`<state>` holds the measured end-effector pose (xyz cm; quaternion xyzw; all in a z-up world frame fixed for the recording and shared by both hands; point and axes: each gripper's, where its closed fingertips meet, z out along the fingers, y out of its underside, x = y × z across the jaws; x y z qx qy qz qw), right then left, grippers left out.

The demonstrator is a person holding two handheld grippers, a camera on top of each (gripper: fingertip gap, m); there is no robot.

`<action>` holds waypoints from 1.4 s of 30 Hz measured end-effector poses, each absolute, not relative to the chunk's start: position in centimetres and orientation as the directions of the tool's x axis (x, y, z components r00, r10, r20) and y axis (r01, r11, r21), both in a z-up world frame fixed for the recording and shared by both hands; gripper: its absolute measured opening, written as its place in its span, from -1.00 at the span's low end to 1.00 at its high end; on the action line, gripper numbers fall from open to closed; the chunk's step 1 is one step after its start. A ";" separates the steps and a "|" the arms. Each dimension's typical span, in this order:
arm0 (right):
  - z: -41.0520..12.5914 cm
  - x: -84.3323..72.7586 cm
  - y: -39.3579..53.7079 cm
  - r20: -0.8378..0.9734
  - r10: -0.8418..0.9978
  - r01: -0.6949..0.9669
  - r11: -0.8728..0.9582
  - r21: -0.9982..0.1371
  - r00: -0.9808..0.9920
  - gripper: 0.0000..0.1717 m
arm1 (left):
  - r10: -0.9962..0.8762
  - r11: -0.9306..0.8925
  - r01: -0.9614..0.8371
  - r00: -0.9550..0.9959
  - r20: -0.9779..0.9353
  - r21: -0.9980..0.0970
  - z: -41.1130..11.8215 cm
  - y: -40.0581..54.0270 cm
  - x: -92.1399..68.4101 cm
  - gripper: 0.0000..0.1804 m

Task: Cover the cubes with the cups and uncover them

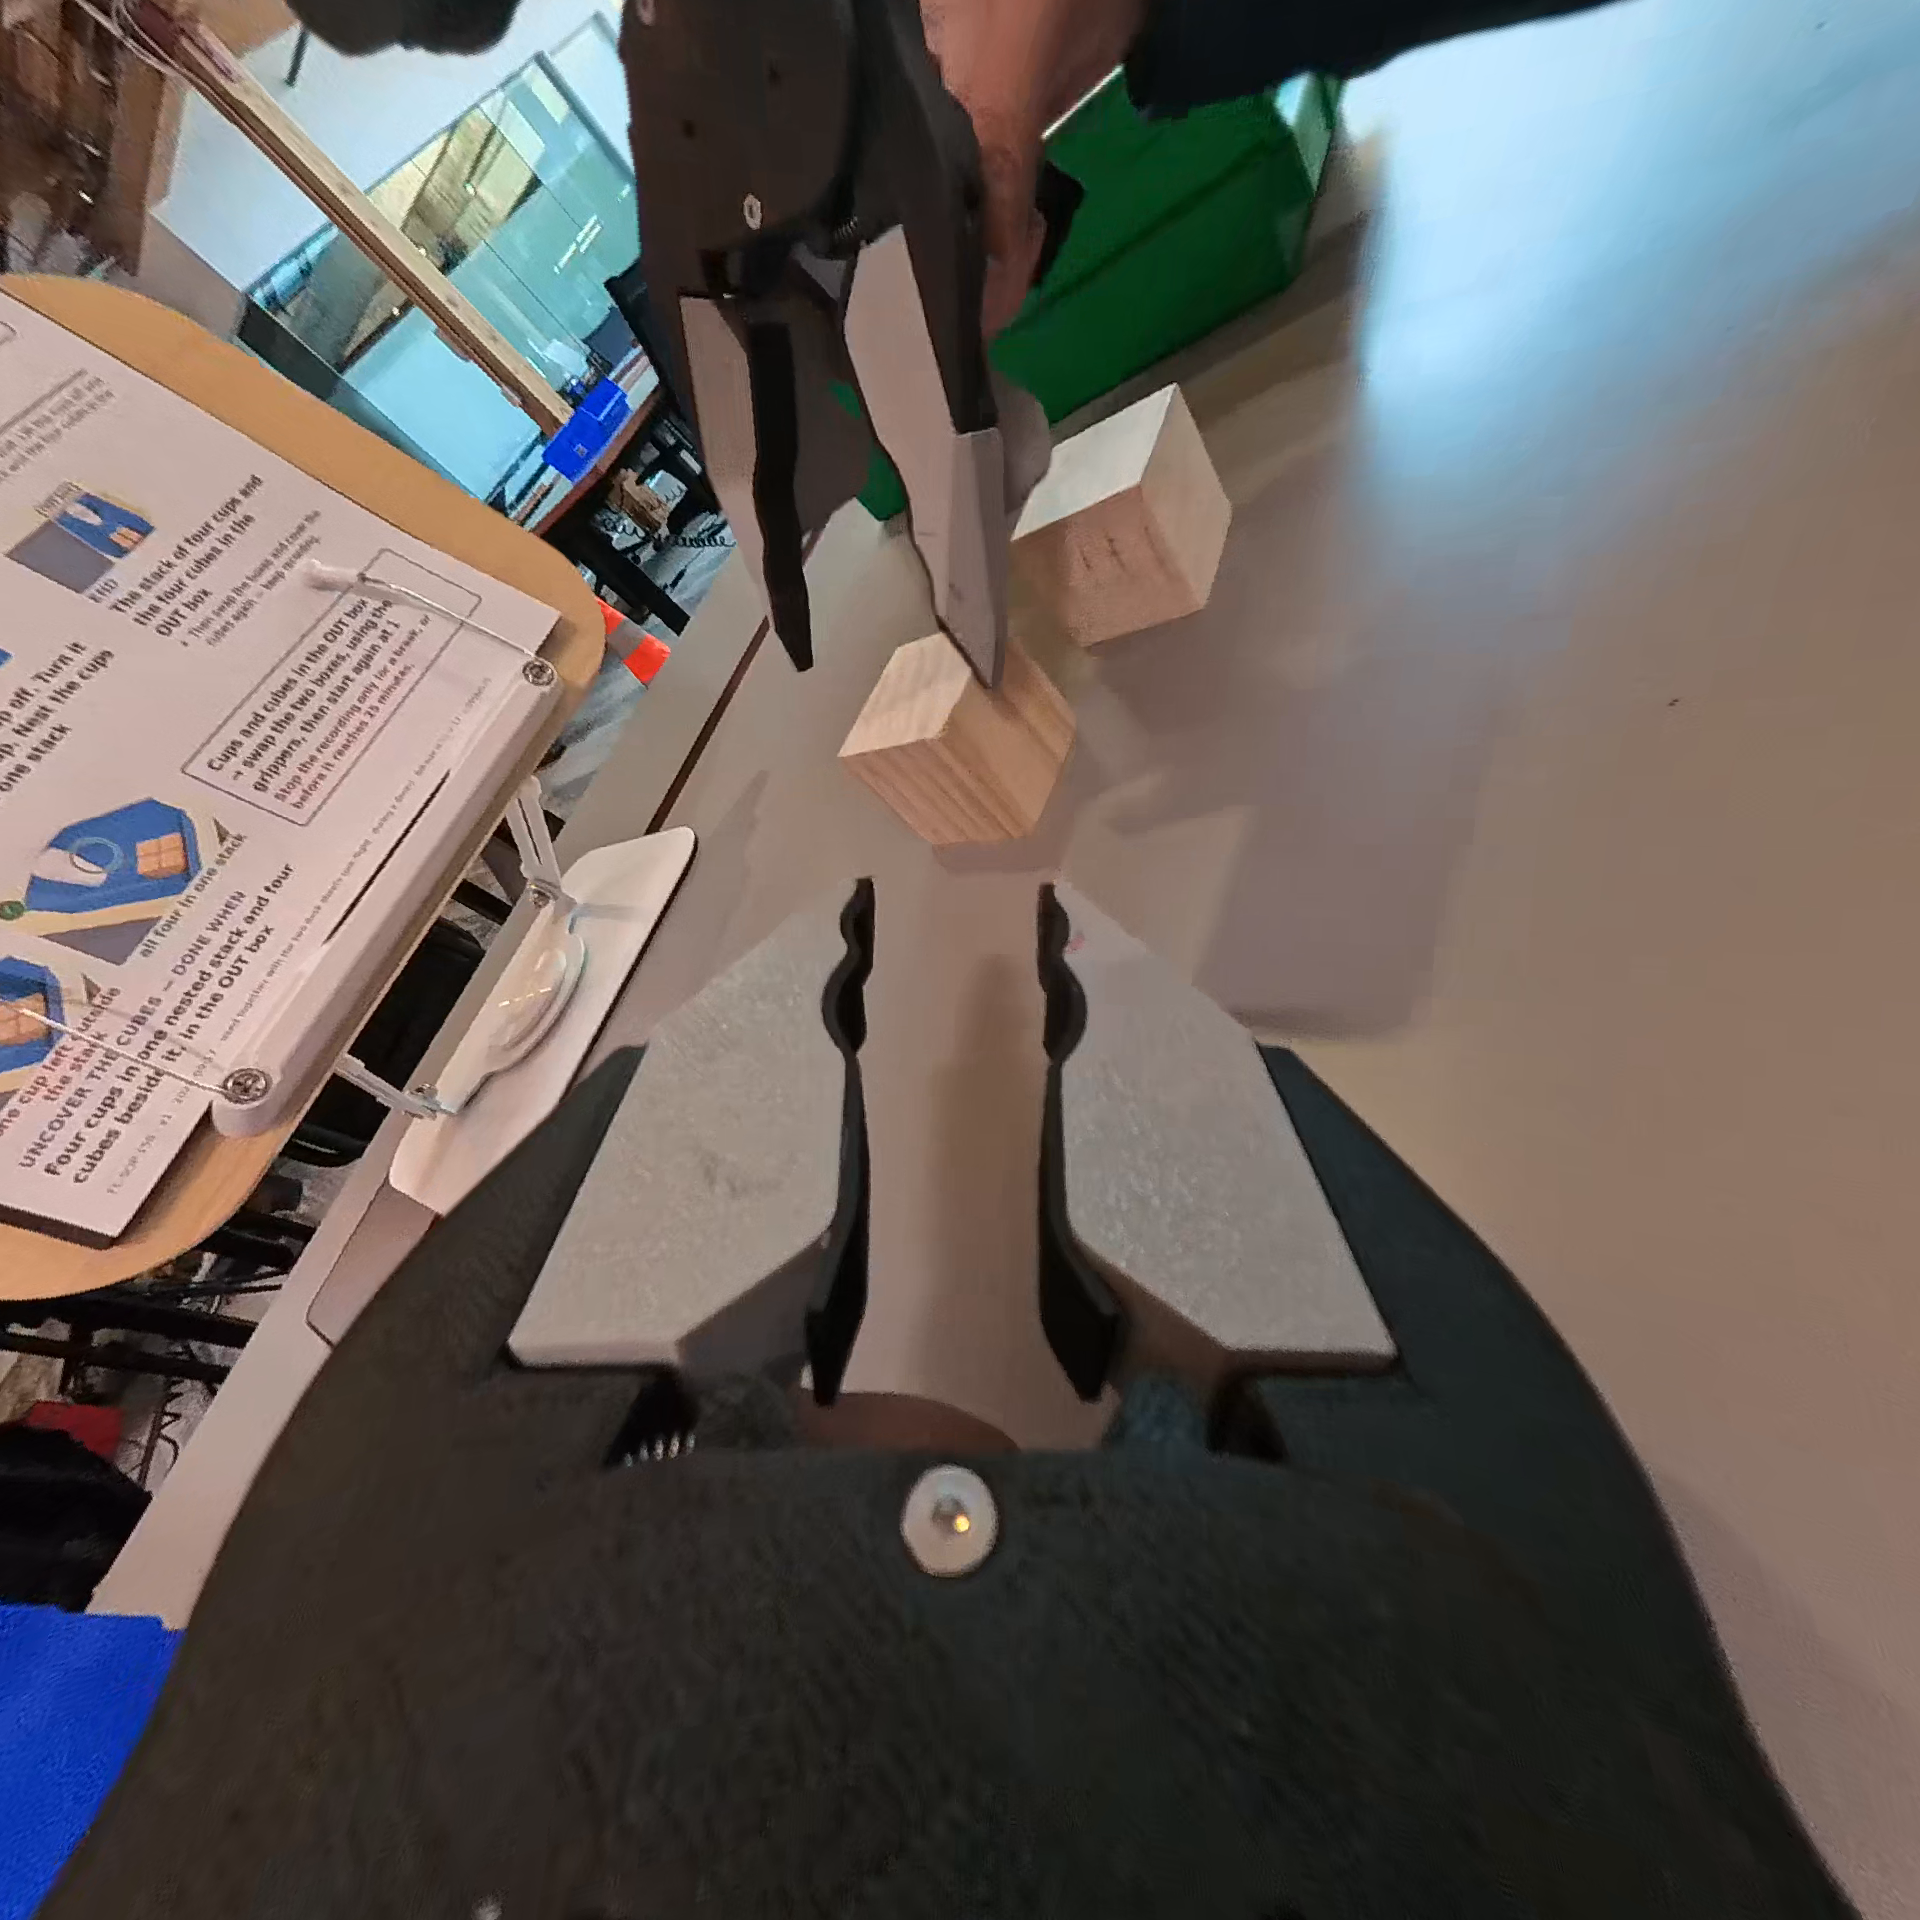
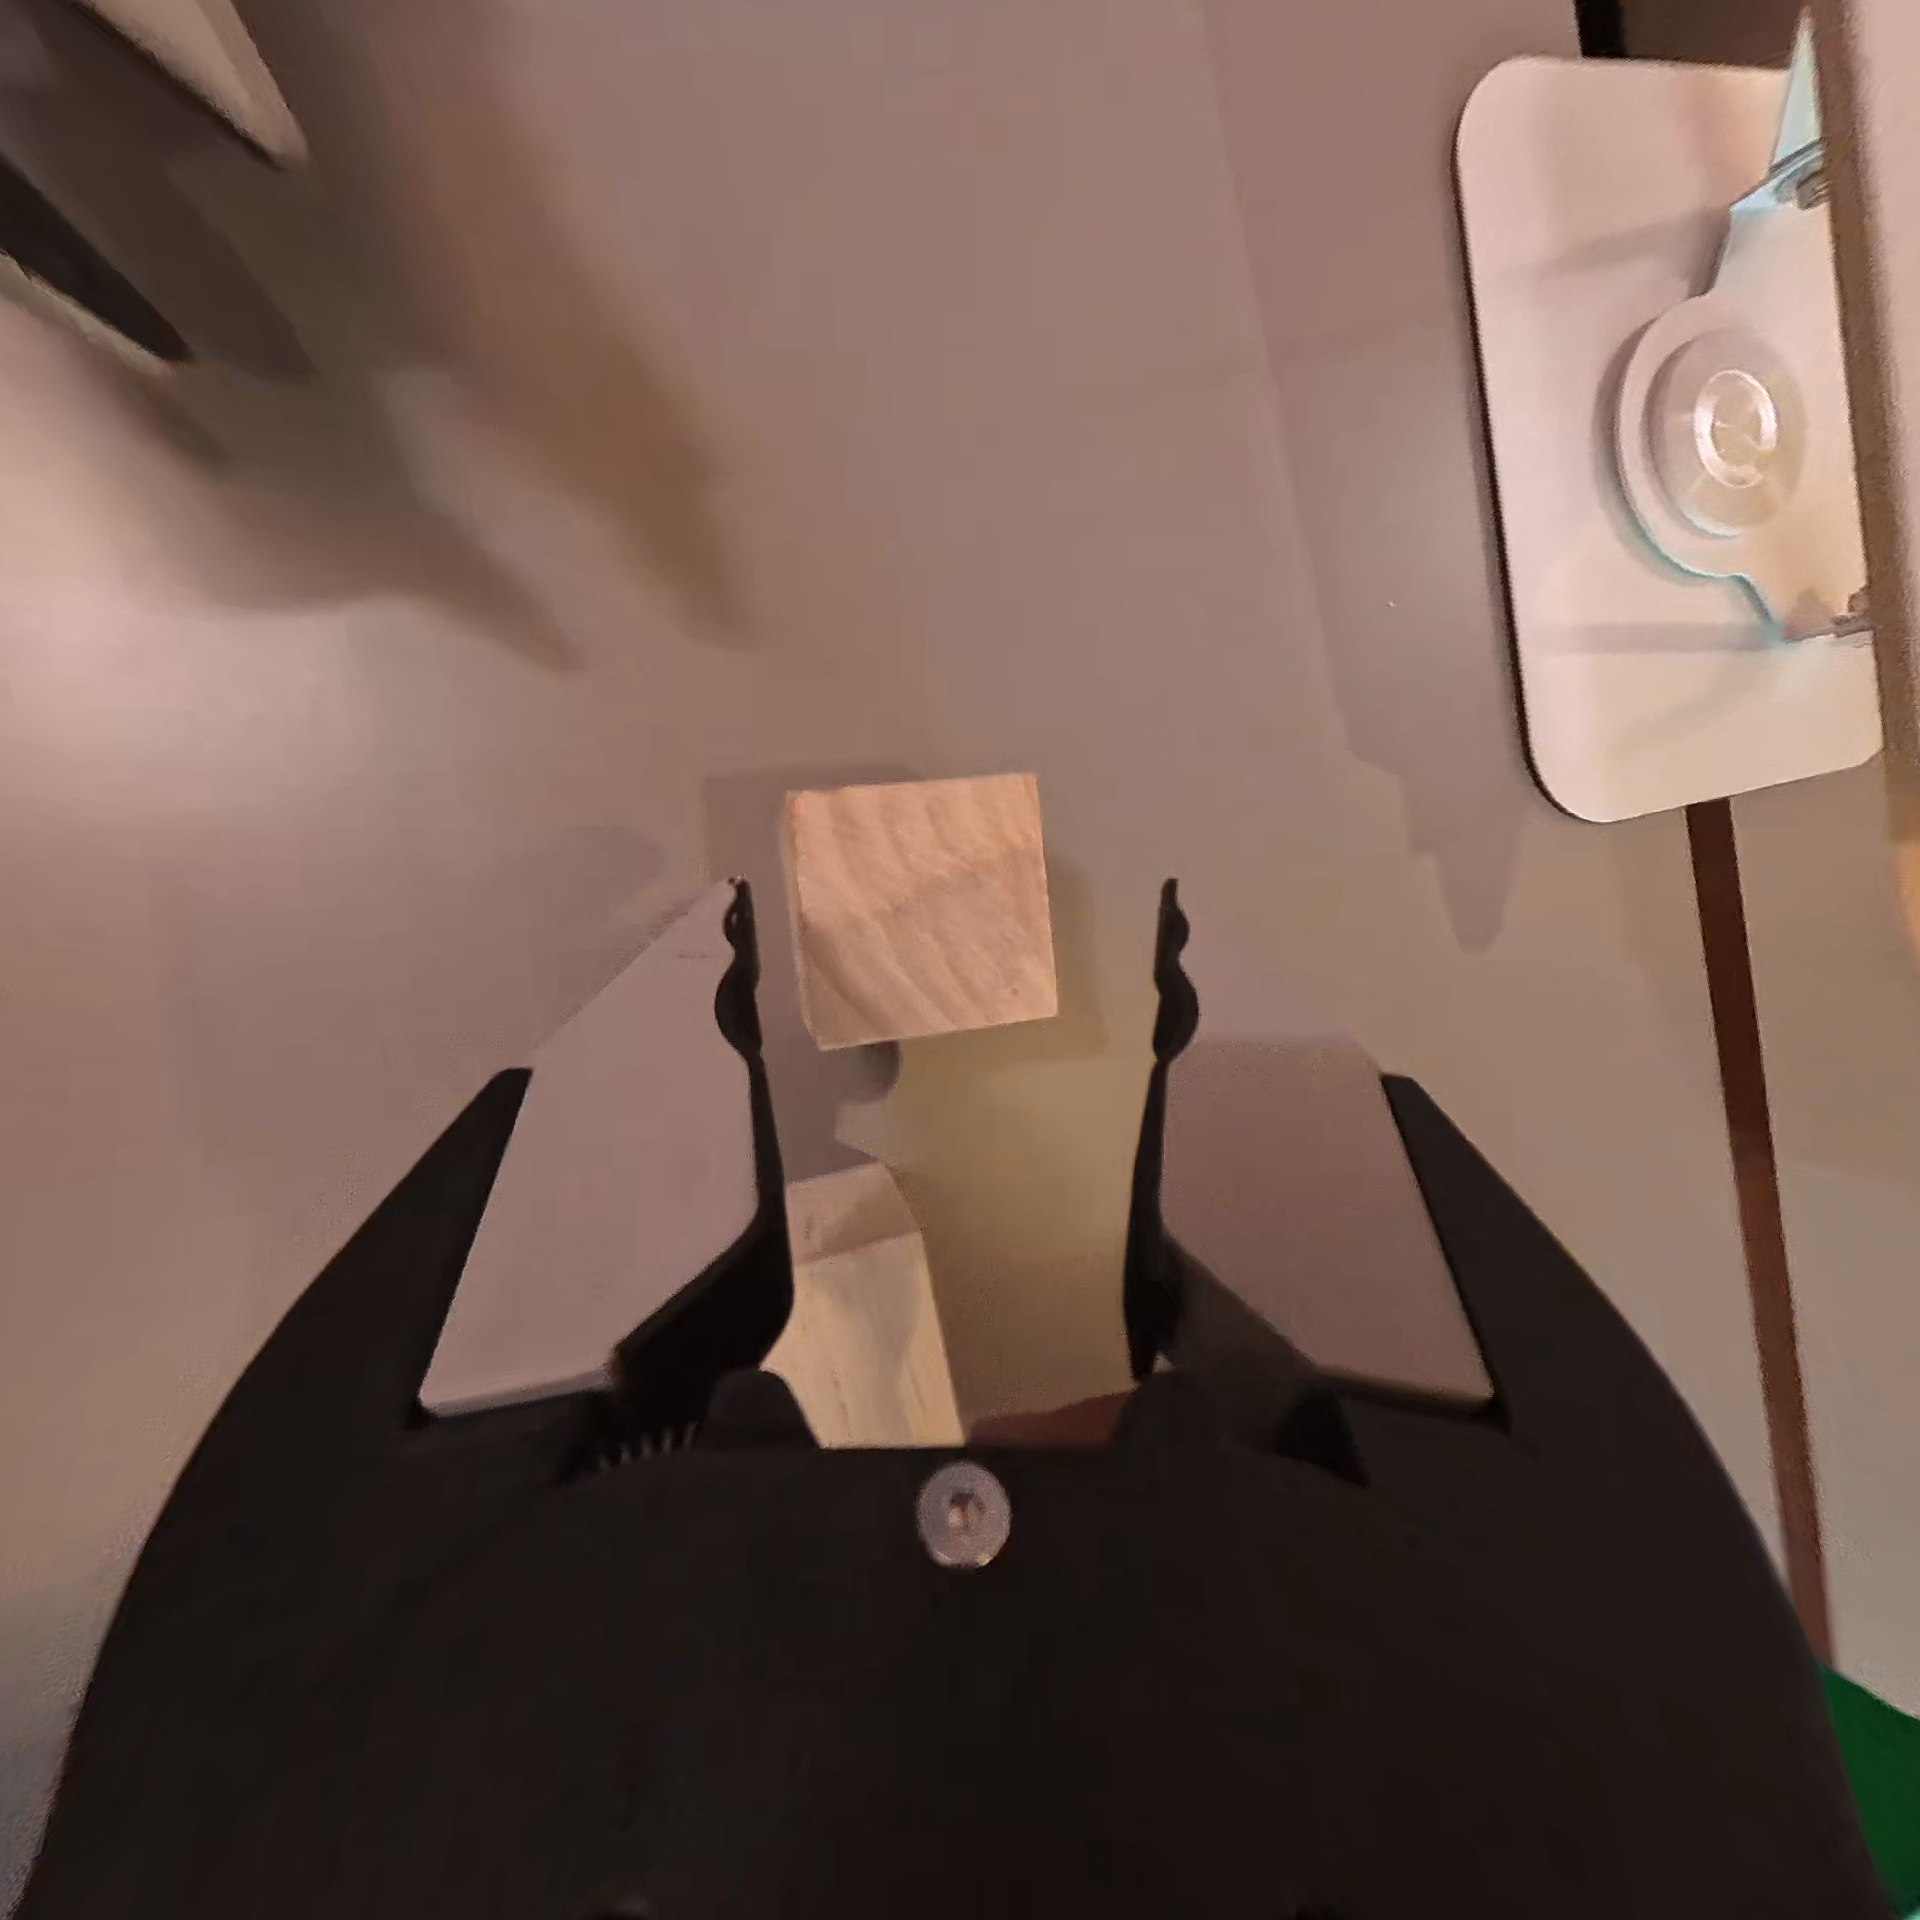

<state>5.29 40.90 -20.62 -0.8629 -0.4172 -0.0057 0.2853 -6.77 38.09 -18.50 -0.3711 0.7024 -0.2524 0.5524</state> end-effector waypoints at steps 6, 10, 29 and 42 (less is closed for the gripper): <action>-23.4 5.3 40.4 0.164 0.814 0.809 -0.488 -0.327 0.557 -0.34 | -0.801 0.597 -0.248 -0.117 -0.588 -0.763 -18.6 38.2 -6.9 -0.68; -23.6 3.5 40.3 0.165 0.824 0.820 -0.476 -0.317 0.542 -0.36 | -0.801 0.594 -0.247 -0.098 -0.591 -0.765 -18.3 38.6 -7.0 -0.68; -23.7 -1.3 38.4 0.195 0.852 0.862 -0.430 -0.269 0.486 -0.36 | -0.808 0.580 -0.289 -0.090 -0.582 -0.761 -18.9 39.4 -7.2 -0.67; -20.8 4.9 35.6 0.195 0.797 0.809 -0.507 -0.298 0.572 -0.40 | -0.808 0.581 -0.323 -0.121 -0.577 -0.747 -19.9 39.3 -7.2 -0.63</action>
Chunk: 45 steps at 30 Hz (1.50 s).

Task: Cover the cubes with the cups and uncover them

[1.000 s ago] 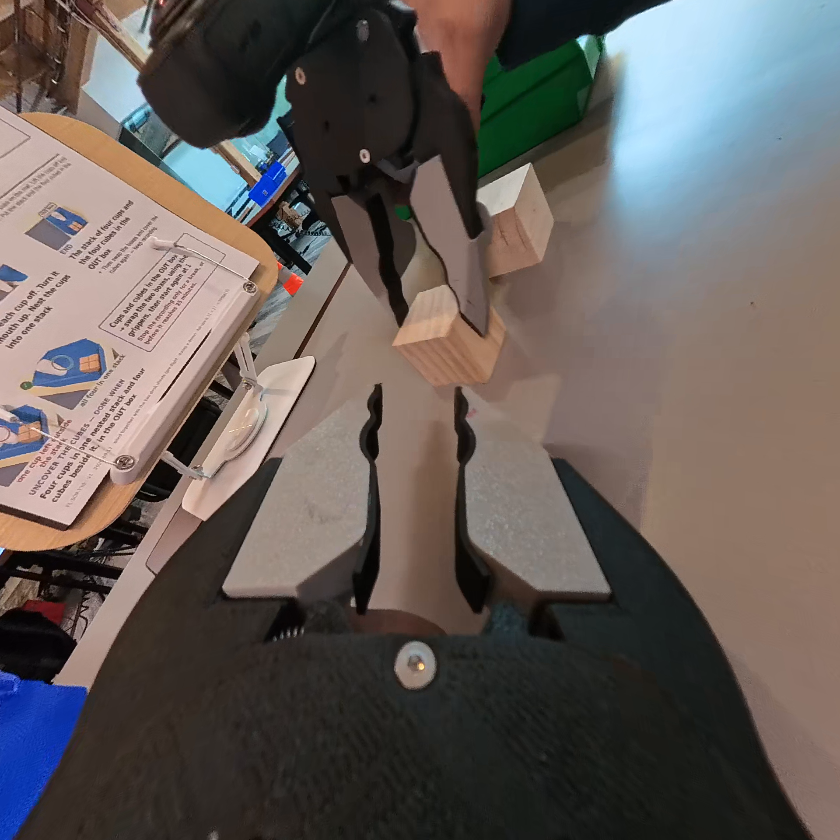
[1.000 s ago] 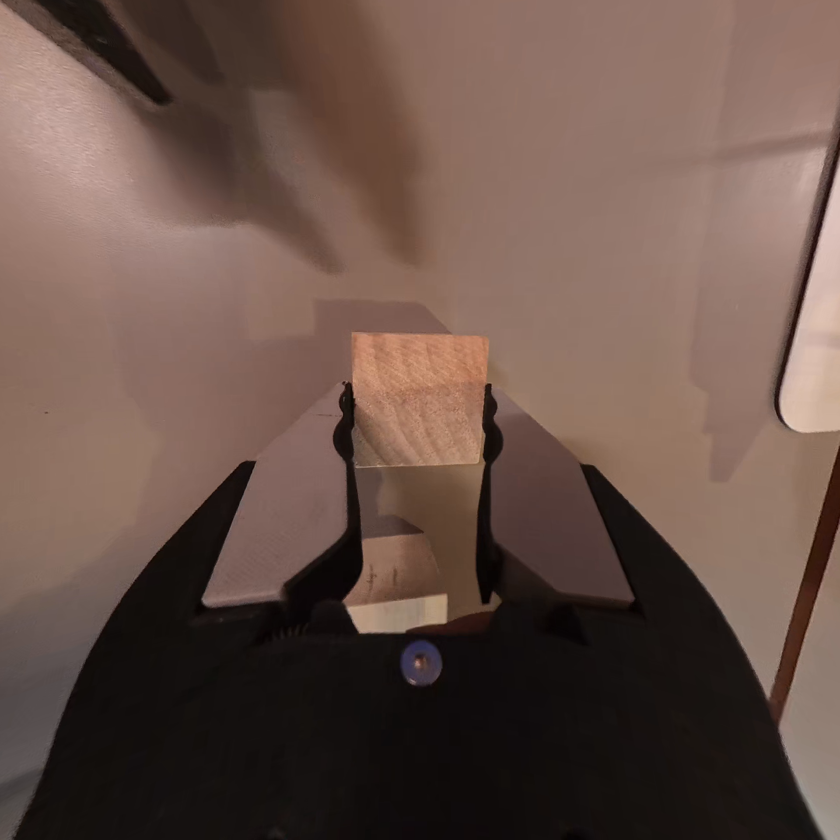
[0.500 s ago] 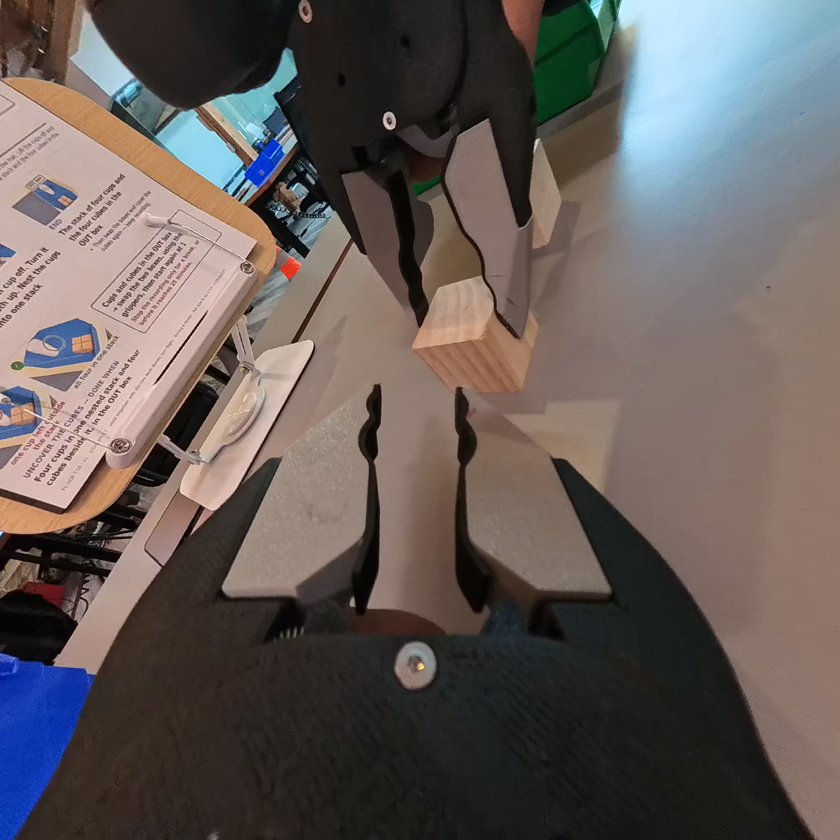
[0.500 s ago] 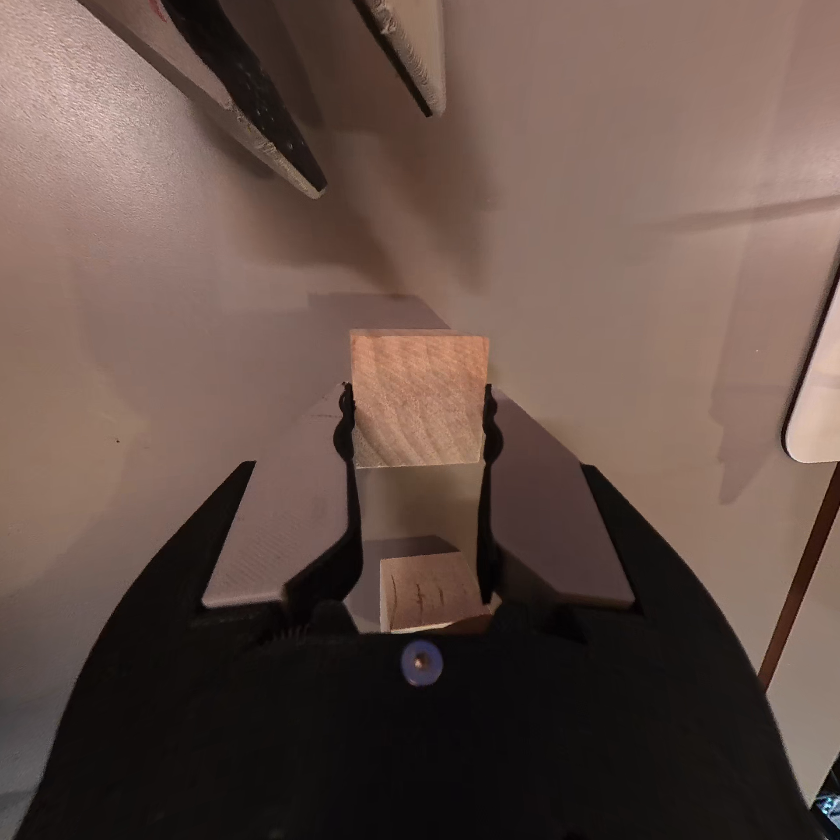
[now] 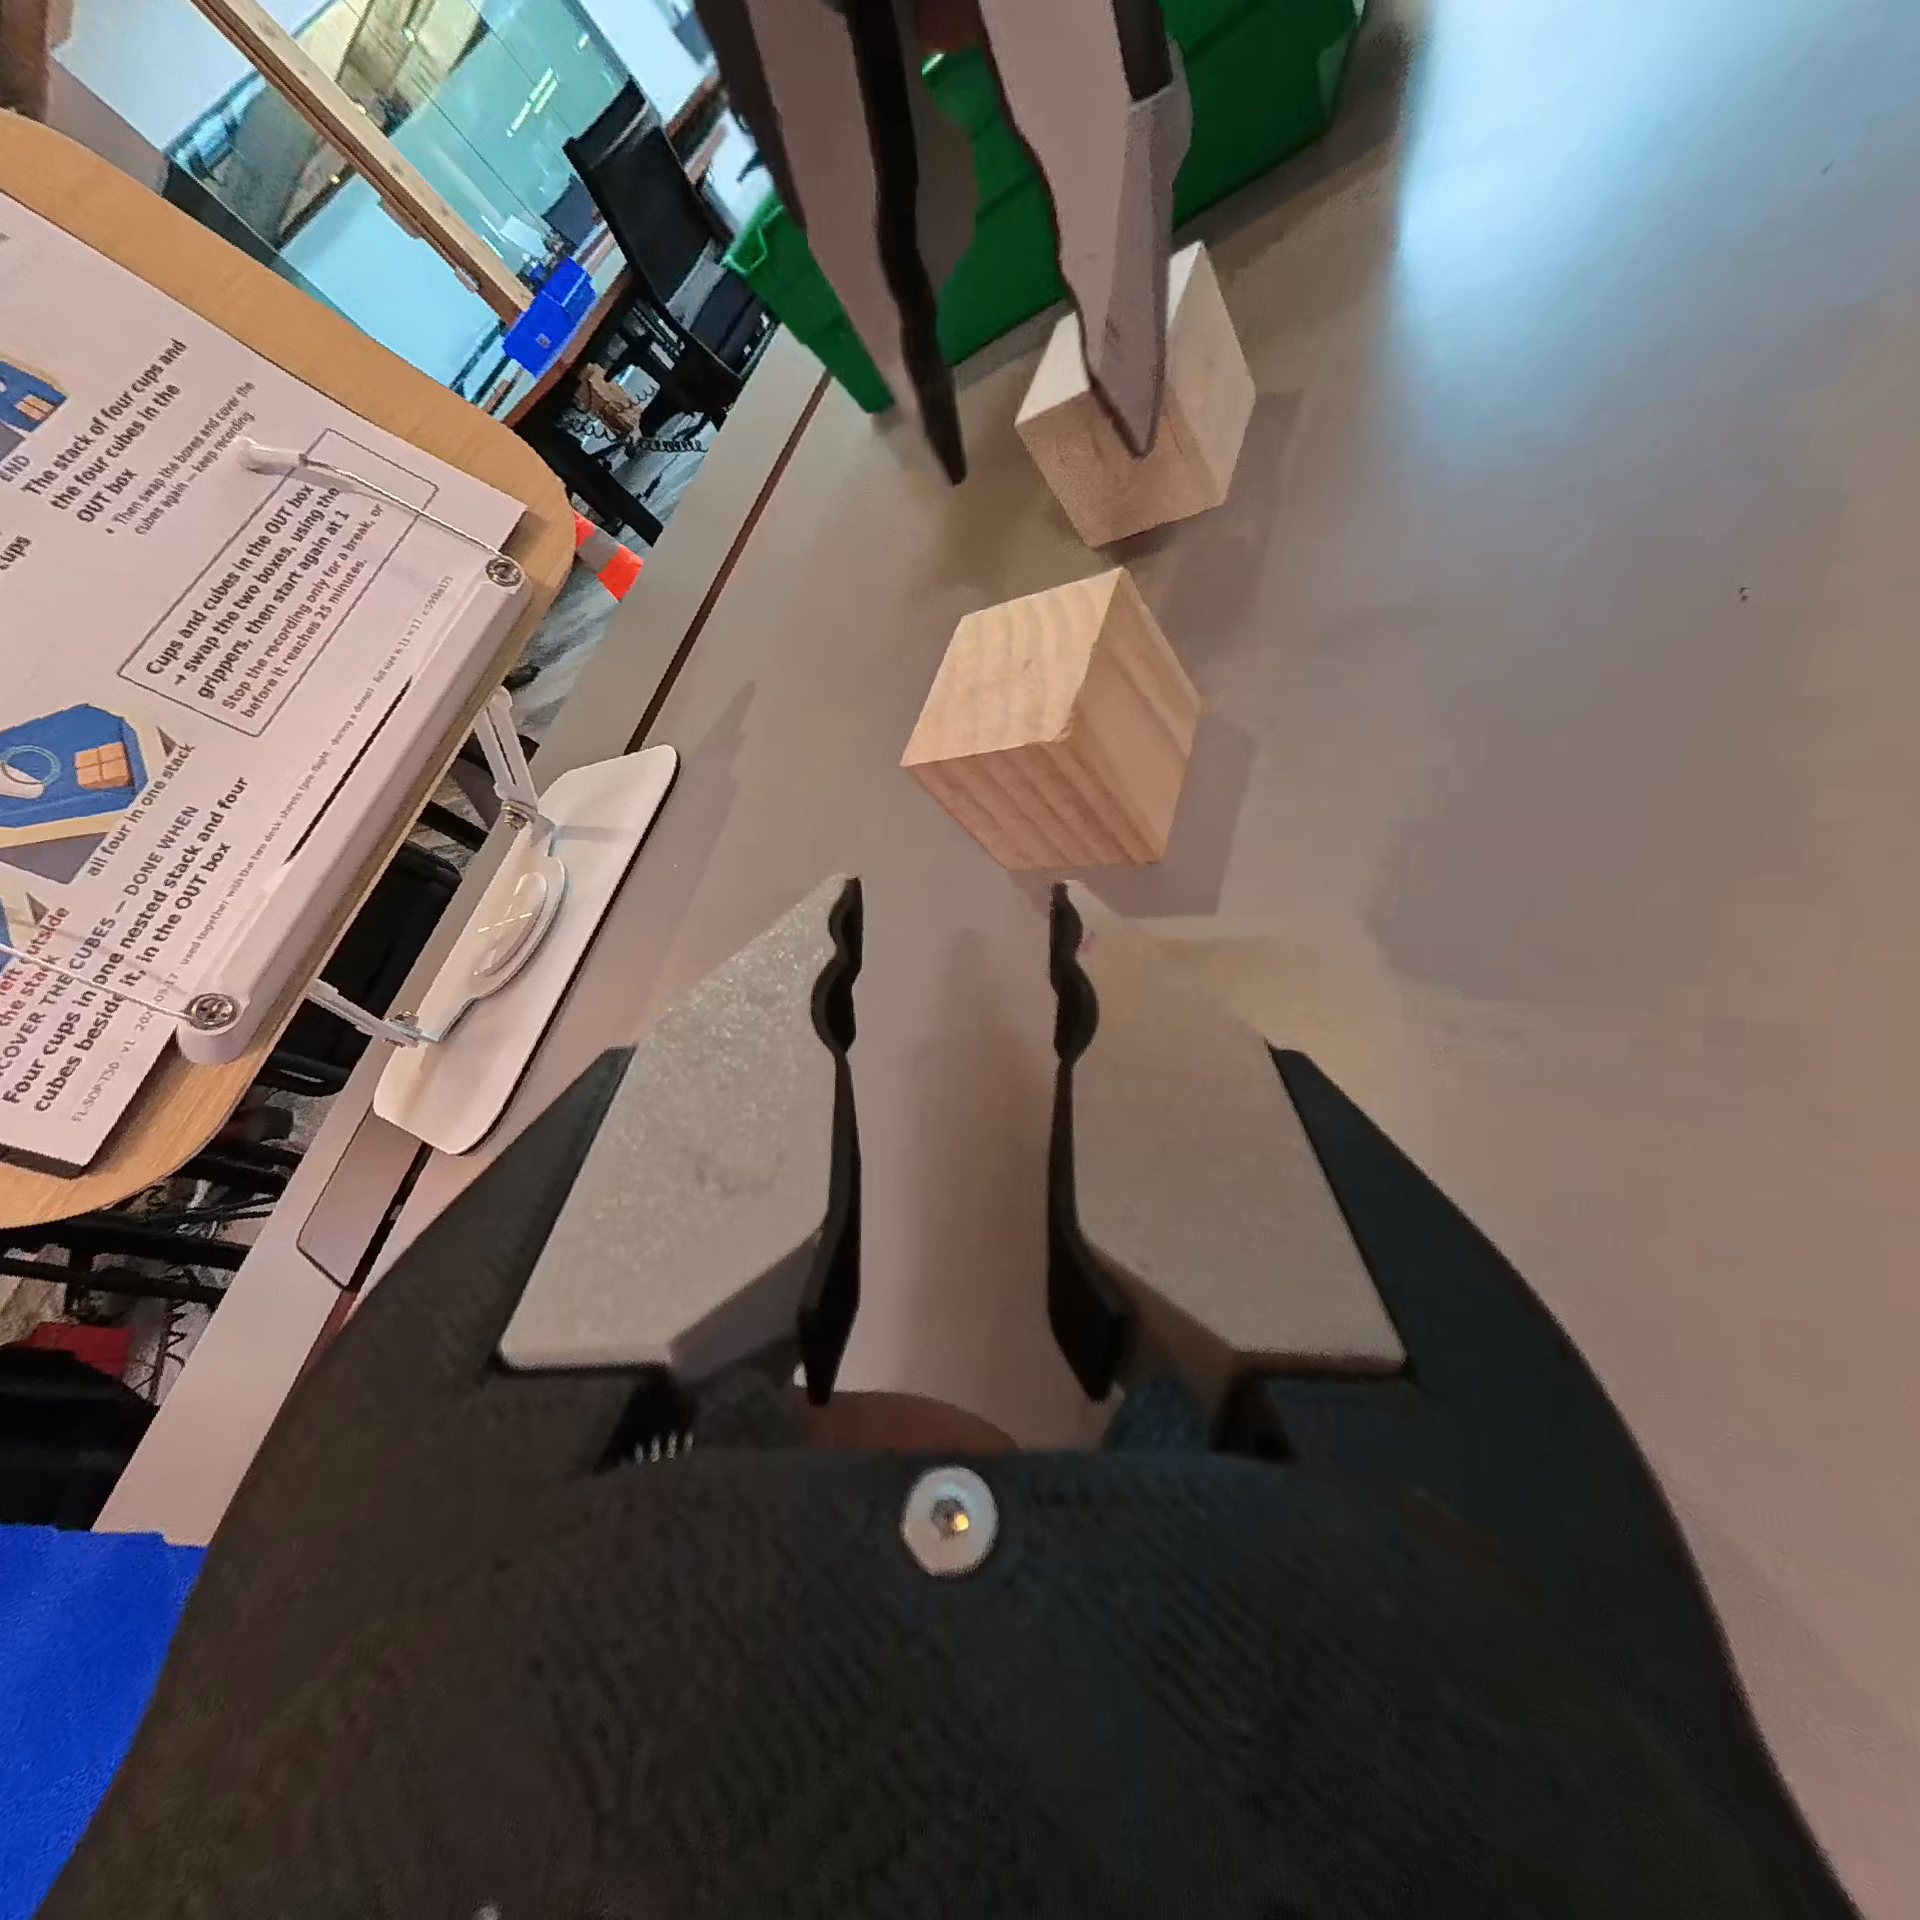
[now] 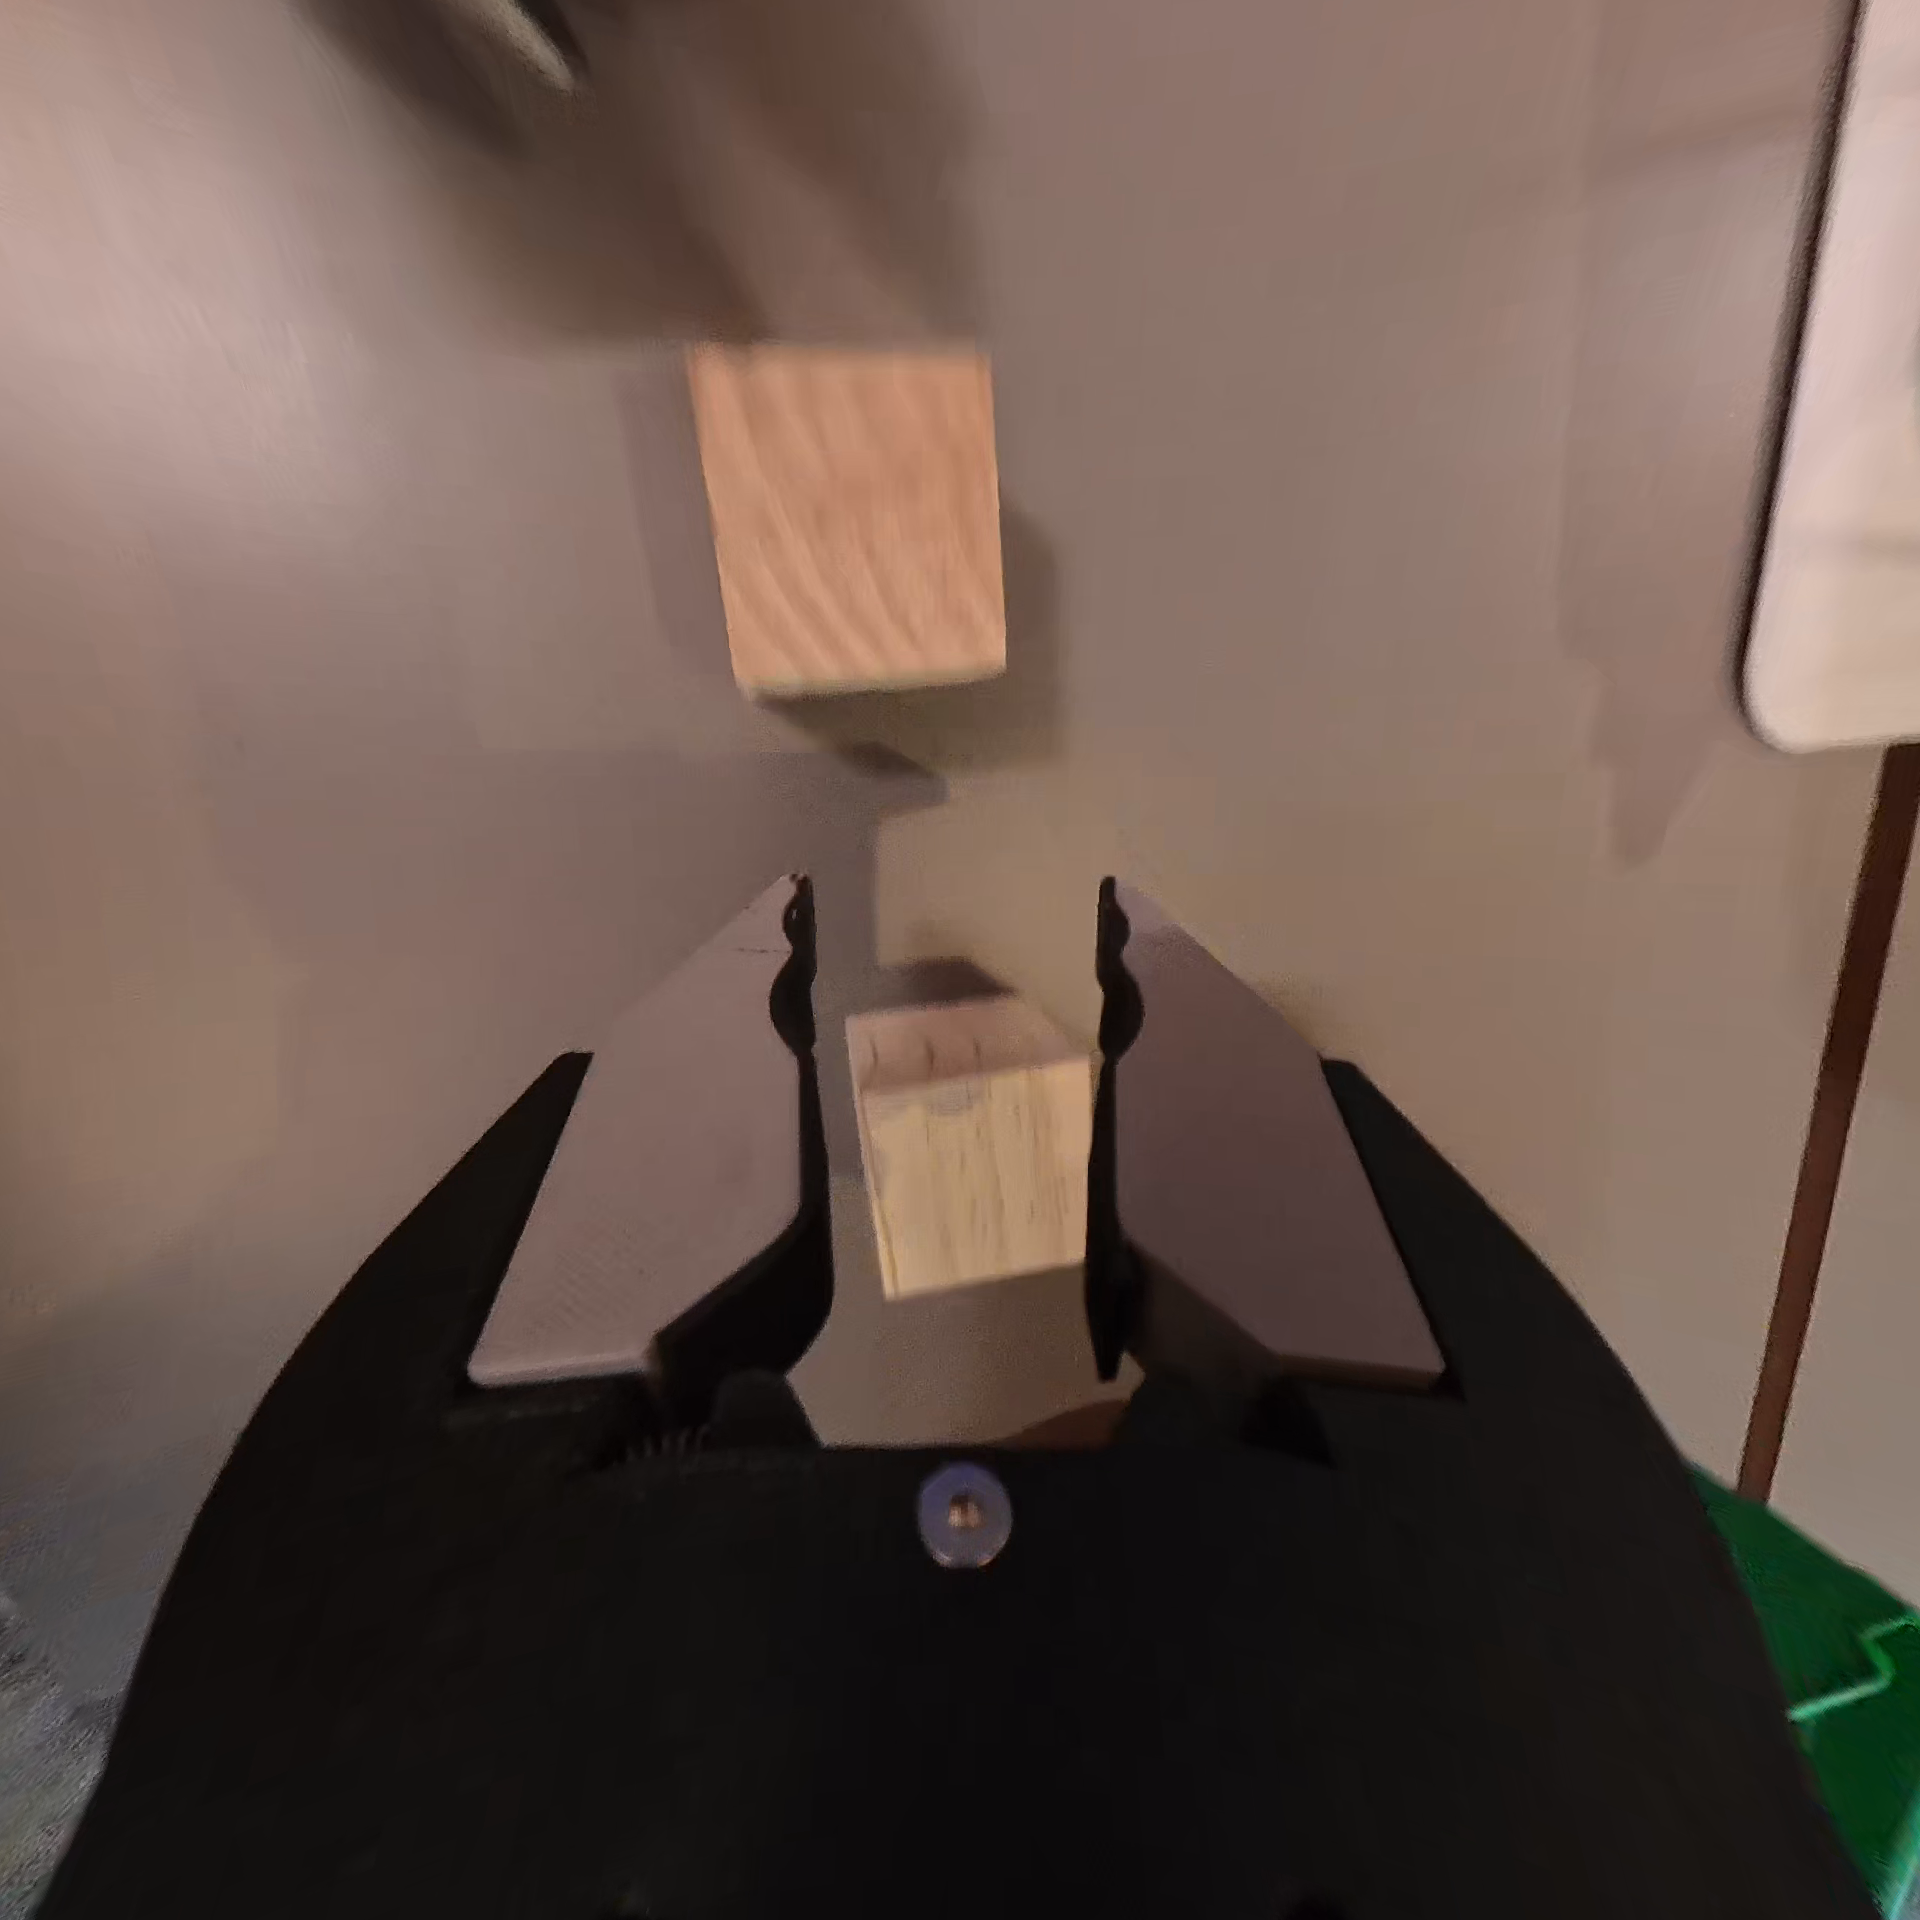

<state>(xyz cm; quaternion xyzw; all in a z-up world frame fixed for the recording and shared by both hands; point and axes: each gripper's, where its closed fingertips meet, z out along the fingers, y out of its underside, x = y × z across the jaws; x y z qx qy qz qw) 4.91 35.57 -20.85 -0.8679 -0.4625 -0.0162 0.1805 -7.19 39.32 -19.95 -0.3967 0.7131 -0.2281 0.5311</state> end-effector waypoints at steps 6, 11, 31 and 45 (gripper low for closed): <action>-23.9 9.2 33.0 0.227 0.790 0.822 -0.557 -0.118 0.569 -0.36 | -0.805 0.585 -0.328 -0.122 -0.581 -0.742 -20.0 39.3 -7.2 -0.62; -22.2 7.7 33.7 0.216 0.777 0.800 -0.534 -0.273 0.591 -0.38 | -0.810 0.578 -0.333 -0.122 -0.574 -0.744 -20.2 39.4 -7.2 -0.62; -23.2 11.8 35.0 0.188 0.500 0.534 -0.797 -0.283 0.846 -0.27 | -0.807 0.580 -0.379 -0.141 -0.574 -0.721 -21.5 39.7 -7.1 -0.61; -22.7 9.1 33.1 0.194 0.719 0.739 -0.610 -0.284 0.668 -0.27 | -0.801 0.586 -0.396 -0.150 -0.580 -0.707 -22.0 39.6 -7.1 -0.61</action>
